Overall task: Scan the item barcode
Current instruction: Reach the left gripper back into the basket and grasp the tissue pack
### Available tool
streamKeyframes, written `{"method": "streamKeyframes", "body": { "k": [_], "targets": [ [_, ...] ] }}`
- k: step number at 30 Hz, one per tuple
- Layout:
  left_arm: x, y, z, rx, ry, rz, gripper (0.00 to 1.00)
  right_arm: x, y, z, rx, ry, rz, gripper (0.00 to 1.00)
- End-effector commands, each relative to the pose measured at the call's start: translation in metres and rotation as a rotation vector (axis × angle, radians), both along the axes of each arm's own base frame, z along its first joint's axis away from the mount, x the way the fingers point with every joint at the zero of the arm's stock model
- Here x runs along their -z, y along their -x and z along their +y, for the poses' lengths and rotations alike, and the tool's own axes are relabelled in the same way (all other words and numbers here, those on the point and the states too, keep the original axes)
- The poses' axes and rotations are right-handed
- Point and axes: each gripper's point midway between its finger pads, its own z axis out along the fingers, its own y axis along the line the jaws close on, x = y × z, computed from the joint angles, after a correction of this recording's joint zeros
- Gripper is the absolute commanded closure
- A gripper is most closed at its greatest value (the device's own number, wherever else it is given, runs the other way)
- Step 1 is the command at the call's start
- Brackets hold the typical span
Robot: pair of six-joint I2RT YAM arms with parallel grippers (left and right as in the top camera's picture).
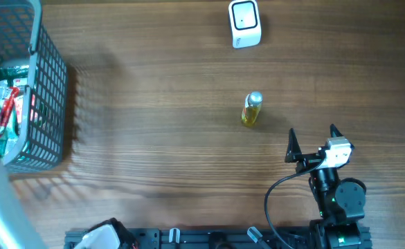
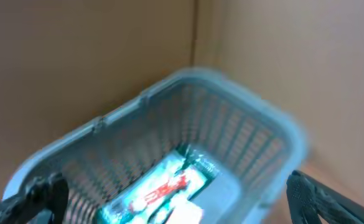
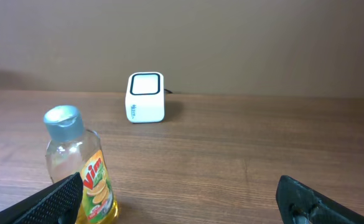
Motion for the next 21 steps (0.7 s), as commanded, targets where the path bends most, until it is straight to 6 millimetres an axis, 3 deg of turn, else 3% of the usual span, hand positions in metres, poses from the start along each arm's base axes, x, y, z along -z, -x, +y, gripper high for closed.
{"method": "streamKeyframes", "body": {
  "k": [1, 4, 6, 9, 13, 18, 21],
  "targets": [
    [0.078, -0.02, 0.041, 0.015, 0.201, 0.171, 0.0, -0.002, 0.0, -0.001, 0.007, 0.011, -0.01, 0.0],
    [0.16, -0.031, 0.058, 0.017, 0.396, 0.372, 0.0, -0.002, 0.0, -0.001, 0.007, 0.011, -0.01, 0.0],
    [0.211, -0.036, 0.055, 0.08, 0.494, 0.53, 0.0, -0.002, 0.0, -0.001, 0.007, 0.011, -0.01, 0.0],
    [0.263, -0.043, 0.046, 0.163, 0.621, 0.66, 0.0, -0.002, 0.0, -0.001, 0.007, 0.011, -0.01, 0.0],
    [0.307, -0.048, 0.045, 0.201, 0.698, 0.755, 0.0, -0.002, 0.0, -0.001, 0.007, 0.011, -0.01, 0.0],
    [0.327, -0.054, 0.044, 0.217, 0.728, 0.756, 0.0, -0.002, 0.0, -0.001, 0.007, 0.011, -0.01, 0.0],
    [0.355, -0.052, 0.042, 0.216, 0.74, 0.767, 0.0, -0.002, 0.0, -0.001, 0.007, 0.011, -0.01, 0.0]
  ]
}}
